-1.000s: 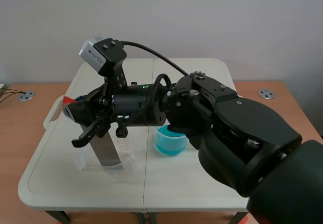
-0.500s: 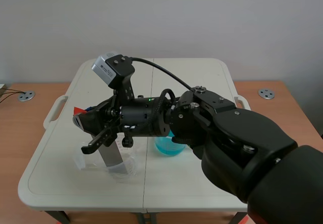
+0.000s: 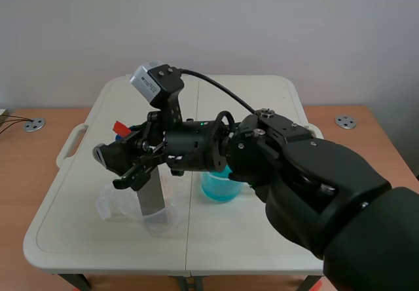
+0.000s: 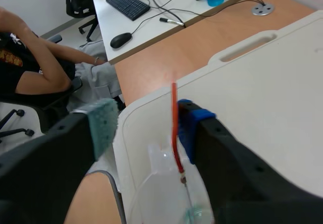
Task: Hold the metal plate by the orange handle, dip it into the blue solution, take it out and point at it, then put the plate back in the beaker on the left.
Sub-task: 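Return to the home posture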
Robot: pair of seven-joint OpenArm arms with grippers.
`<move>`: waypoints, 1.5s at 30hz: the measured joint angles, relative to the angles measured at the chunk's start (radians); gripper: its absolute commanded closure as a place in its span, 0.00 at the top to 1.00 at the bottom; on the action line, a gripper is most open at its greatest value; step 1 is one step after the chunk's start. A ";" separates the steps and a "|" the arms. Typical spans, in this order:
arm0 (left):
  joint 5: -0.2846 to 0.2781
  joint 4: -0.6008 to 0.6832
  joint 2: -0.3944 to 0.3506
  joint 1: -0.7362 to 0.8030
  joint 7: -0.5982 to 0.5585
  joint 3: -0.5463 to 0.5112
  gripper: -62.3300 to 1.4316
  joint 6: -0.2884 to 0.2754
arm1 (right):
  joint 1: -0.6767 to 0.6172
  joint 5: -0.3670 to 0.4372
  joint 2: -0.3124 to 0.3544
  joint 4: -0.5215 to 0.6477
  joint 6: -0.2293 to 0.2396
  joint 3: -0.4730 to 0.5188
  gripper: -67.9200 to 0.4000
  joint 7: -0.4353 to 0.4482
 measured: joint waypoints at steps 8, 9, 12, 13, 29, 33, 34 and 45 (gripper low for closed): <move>0.000 0.000 0.000 0.000 0.017 -0.002 1.00 0.096 | 0.046 0.002 0.019 0.000 0.000 0.030 0.75 0.096; 0.000 0.000 0.000 0.000 0.016 -0.002 1.00 0.096 | 0.053 0.001 0.024 0.000 0.000 0.034 0.76 0.101; 0.000 0.000 0.000 0.000 0.016 -0.002 1.00 0.093 | 0.068 0.001 0.033 0.000 0.000 0.055 0.79 0.108; 0.000 0.000 0.000 0.000 0.016 -0.002 1.00 0.093 | 0.070 0.001 0.036 0.000 0.000 0.060 0.81 0.113; -0.013 0.026 0.089 -0.105 -0.235 -0.049 1.00 0.098 | 0.116 0.001 0.077 0.000 0.000 0.244 0.97 0.122; -0.012 0.109 0.122 -0.142 -0.328 -0.106 1.00 0.113 | 0.115 0.001 0.142 0.000 0.000 0.279 0.97 0.088; -0.012 0.132 0.128 -0.148 -0.345 -0.118 1.00 0.117 | 0.115 0.001 0.160 0.000 0.000 0.285 0.97 0.085; 0.010 0.300 0.217 -0.235 -0.467 -0.153 1.00 0.119 | 0.109 0.021 0.346 0.000 0.000 0.366 0.97 0.049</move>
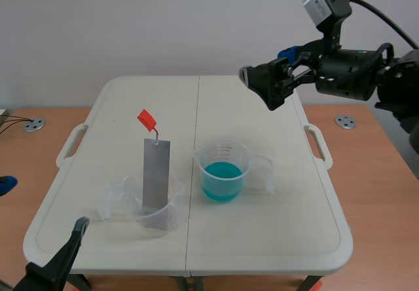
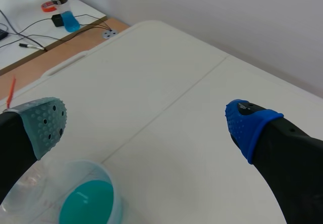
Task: Hold the metal plate by the orange handle, dip it into the blue solution, take it out and point at it, then put the plate back in the beaker on the left.
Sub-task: 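Return to the home posture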
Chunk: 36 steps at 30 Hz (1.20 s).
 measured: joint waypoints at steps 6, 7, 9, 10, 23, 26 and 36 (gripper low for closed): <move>0.055 0.017 0.086 -0.088 -0.005 0.000 1.00 -0.008 | -0.065 0.022 0.087 0.011 0.000 0.059 0.97 0.010; 0.074 0.018 0.099 -0.104 -0.006 0.000 1.00 -0.010 | -0.085 0.022 0.098 0.022 0.000 0.069 0.97 0.016; 0.113 0.019 0.122 -0.136 -0.006 0.002 1.00 -0.012 | -0.129 0.022 0.116 0.052 -0.006 0.087 0.97 0.039; 0.127 0.021 0.131 -0.153 -0.005 0.004 1.00 -0.014 | -0.153 0.022 0.124 0.072 -0.012 0.096 0.97 0.047; 0.185 0.024 0.142 -0.326 0.214 0.074 1.00 -0.121 | -0.500 0.022 0.144 0.418 -0.135 0.190 0.97 0.088; 0.179 0.024 0.142 -0.344 0.230 0.075 1.00 -0.121 | -0.579 0.019 0.144 0.511 -0.176 0.190 0.97 0.091; 0.179 0.024 0.142 -0.349 0.229 0.075 1.00 -0.123 | -0.834 -0.070 0.144 0.723 -0.329 0.189 0.97 0.202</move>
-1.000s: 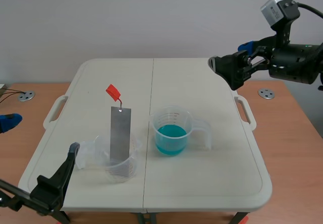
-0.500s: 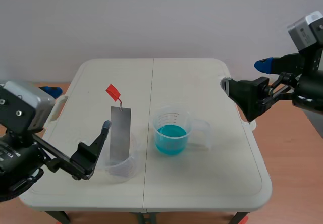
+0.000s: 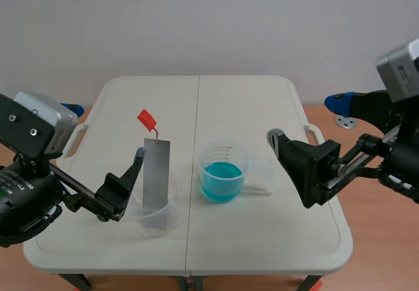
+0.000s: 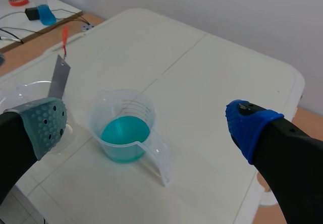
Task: Hold the metal plate by the orange handle, dip it into the blue solution, take it out and point at it, then put the plate back in the beaker on the left.
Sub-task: 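Return to the home posture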
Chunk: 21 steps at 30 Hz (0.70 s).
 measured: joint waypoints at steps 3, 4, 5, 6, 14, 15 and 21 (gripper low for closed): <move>0.000 0.000 0.000 0.000 0.000 0.000 1.00 0.000 | -0.056 -0.029 0.000 0.031 -0.033 0.000 0.97 0.039; 0.000 0.000 0.000 0.000 0.000 0.000 1.00 0.000 | -0.070 -0.041 0.000 0.038 -0.038 0.000 0.97 0.048; 0.000 0.000 0.000 0.000 0.000 0.000 1.00 0.000 | -0.082 -0.051 0.000 0.044 -0.047 0.000 0.97 0.060; 0.000 0.000 0.000 0.000 0.000 0.000 1.00 0.000 | -0.092 -0.053 0.000 0.050 -0.054 0.000 0.97 0.067; 0.000 0.027 -0.014 0.039 -0.049 0.000 1.00 0.002 | -0.110 -0.065 0.000 0.058 -0.073 0.000 0.97 0.064; 0.000 0.046 -0.019 0.060 -0.061 0.000 1.00 0.001 | -0.110 -0.065 0.000 0.058 -0.073 0.000 0.97 0.059; 0.000 0.109 -0.025 0.129 -0.061 0.000 1.00 0.000 | -0.106 -0.065 0.000 0.058 -0.073 0.000 0.97 0.051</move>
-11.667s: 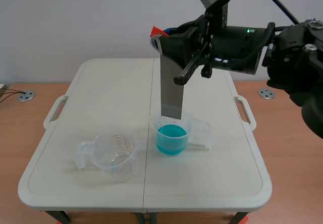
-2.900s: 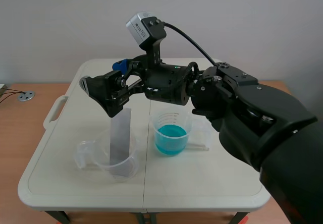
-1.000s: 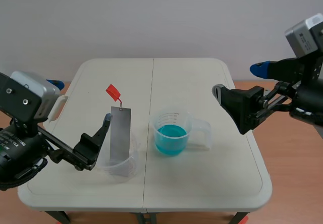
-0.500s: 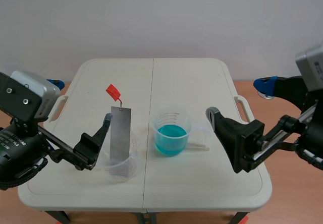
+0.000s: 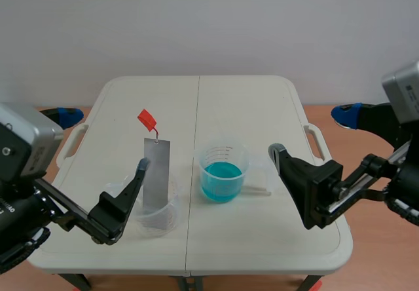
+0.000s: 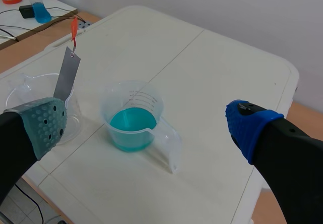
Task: Hold the metal plate by the orange handle, dip it into the blue solution, take it out and point at it, then put the plate back in the beaker on the left.
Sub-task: 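Return to the home posture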
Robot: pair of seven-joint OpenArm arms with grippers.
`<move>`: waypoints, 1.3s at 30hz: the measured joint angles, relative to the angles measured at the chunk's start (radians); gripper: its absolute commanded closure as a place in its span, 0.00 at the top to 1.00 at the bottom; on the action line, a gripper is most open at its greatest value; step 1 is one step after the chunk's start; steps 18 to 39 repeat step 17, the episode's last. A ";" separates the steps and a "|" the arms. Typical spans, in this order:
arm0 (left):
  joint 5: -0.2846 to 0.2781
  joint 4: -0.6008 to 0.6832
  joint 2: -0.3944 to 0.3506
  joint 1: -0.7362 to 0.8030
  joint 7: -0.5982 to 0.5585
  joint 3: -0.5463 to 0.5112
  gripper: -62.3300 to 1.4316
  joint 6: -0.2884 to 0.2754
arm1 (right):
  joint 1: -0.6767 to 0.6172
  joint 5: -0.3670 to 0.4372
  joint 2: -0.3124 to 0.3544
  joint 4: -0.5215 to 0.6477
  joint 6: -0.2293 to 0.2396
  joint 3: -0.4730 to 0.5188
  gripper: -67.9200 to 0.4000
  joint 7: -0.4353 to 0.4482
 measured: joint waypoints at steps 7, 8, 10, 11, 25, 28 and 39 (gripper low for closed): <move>0.000 0.000 0.000 -0.010 0.001 0.000 1.00 0.001 | 0.002 0.000 0.000 0.000 0.000 0.000 0.97 0.000; 0.000 0.000 0.000 -0.010 0.001 0.000 1.00 0.001 | 0.002 0.000 0.000 0.000 0.000 0.000 0.97 0.000; 0.000 0.000 0.000 -0.010 0.001 0.000 1.00 0.001 | 0.002 0.000 0.000 0.000 0.000 0.000 0.97 0.000; 0.000 0.000 0.000 -0.010 0.001 0.000 1.00 0.001 | 0.002 0.000 0.000 0.000 0.000 0.000 0.97 0.000; 0.000 0.000 0.000 -0.010 0.003 0.000 1.00 0.001 | 0.002 0.000 0.000 0.000 0.000 0.000 0.97 0.000; 0.000 0.000 0.000 -0.010 0.003 0.000 1.00 0.001 | 0.002 0.000 0.000 0.000 0.000 0.000 0.97 0.000; 0.000 0.000 0.000 -0.010 0.003 0.000 1.00 0.001 | 0.002 0.000 0.000 0.000 0.000 0.000 0.97 0.000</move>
